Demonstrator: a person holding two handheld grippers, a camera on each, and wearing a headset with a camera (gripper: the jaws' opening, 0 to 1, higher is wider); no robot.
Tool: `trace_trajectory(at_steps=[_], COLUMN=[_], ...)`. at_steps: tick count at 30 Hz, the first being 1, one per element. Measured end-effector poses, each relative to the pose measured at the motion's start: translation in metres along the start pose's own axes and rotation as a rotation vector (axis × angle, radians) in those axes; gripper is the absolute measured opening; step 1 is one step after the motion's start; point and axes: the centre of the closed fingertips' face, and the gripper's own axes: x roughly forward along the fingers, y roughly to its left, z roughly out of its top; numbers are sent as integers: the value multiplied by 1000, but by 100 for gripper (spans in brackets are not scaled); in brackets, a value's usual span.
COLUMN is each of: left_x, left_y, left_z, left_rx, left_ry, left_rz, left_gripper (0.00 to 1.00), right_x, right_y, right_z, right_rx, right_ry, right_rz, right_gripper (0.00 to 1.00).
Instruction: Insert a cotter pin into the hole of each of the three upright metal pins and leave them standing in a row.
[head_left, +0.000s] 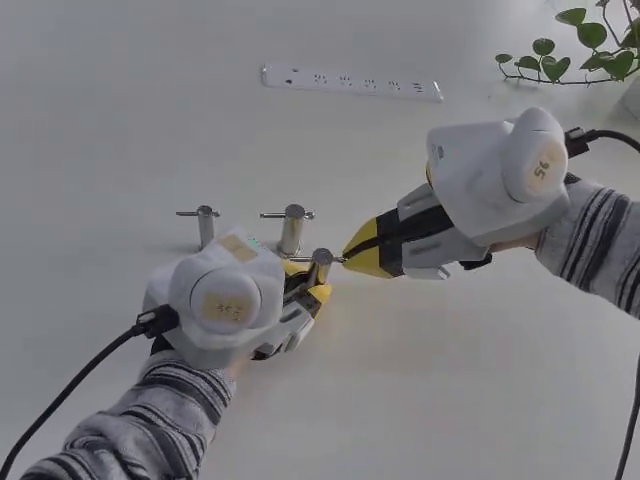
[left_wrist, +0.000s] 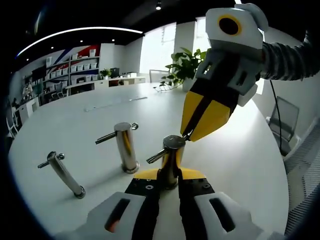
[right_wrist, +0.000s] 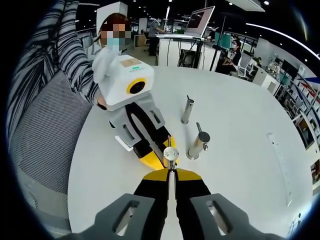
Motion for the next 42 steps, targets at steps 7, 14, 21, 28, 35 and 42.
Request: trace_trajectory(at_steps=[7, 14, 21, 28, 35, 42], left_x=[0, 1, 1, 1, -1, -15], left_y=[0, -1, 0, 0, 2, 3], left_z=[0, 0, -1, -1, -2, 6], left_rx=[-1, -2, -6, -11, -18, -26], left_ry=[-1, -2, 1, 4, 19, 11], left_rz=[0, 2, 4, 9, 27, 9], left_gripper=[10, 10, 10, 10, 20, 29], right_x=[2, 1, 1, 5, 7, 6], right_y=[1, 1, 1, 1, 2, 0], right_z=[1, 1, 0, 0, 0, 4], right_rx=[1, -2, 0, 3, 12, 58], right_ry=[-5, -4, -7, -3, -1, -25], right_rz=[1, -1, -5, -14, -13, -19], right_gripper=[0, 0, 0, 0, 0, 7])
